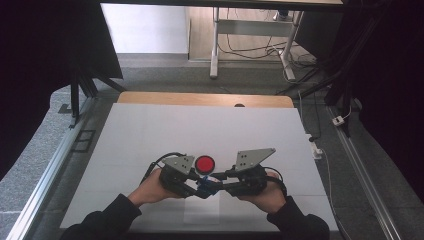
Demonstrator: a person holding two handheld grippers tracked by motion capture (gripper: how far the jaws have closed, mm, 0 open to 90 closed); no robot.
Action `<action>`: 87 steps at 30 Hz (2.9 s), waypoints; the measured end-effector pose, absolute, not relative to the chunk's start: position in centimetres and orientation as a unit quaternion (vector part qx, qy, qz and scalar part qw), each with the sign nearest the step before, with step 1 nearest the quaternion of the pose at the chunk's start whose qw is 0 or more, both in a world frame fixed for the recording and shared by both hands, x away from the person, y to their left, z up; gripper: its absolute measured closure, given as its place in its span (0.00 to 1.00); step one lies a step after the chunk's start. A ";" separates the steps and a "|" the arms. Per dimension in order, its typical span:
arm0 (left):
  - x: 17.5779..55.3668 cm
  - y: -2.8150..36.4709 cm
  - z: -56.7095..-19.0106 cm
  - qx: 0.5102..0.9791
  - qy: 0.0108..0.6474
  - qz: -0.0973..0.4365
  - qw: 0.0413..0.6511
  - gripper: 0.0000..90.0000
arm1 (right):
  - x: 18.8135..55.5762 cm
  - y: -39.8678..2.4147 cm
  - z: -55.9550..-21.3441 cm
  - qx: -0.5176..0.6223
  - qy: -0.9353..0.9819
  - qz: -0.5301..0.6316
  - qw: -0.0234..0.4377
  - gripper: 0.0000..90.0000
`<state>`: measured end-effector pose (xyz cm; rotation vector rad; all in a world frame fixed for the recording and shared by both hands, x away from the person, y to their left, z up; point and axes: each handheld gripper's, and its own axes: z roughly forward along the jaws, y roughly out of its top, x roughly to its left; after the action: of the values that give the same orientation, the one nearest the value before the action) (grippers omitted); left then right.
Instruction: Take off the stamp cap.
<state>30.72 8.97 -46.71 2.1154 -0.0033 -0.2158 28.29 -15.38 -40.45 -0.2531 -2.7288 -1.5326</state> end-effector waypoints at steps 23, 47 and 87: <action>30.7 9.2 -46.8 0.865 -0.023 -0.081 0.495 0.76 | 28.1 -15.3 -40.4 -0.073 -0.868 -0.492 0.002 0.79; 30.6 9.3 -46.5 0.869 -0.016 -0.086 0.487 0.77 | 27.9 -15.3 -40.2 -0.066 -0.866 -0.495 -0.006 0.79; 29.3 11.1 -46.1 0.893 0.086 -0.030 0.441 0.76 | 28.2 -16.6 -39.6 -0.089 -0.856 -0.507 -0.037 0.79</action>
<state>29.29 11.11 -46.13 2.2157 0.2138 -0.0749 28.18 -16.63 -39.58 -0.2873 -2.7569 -1.6321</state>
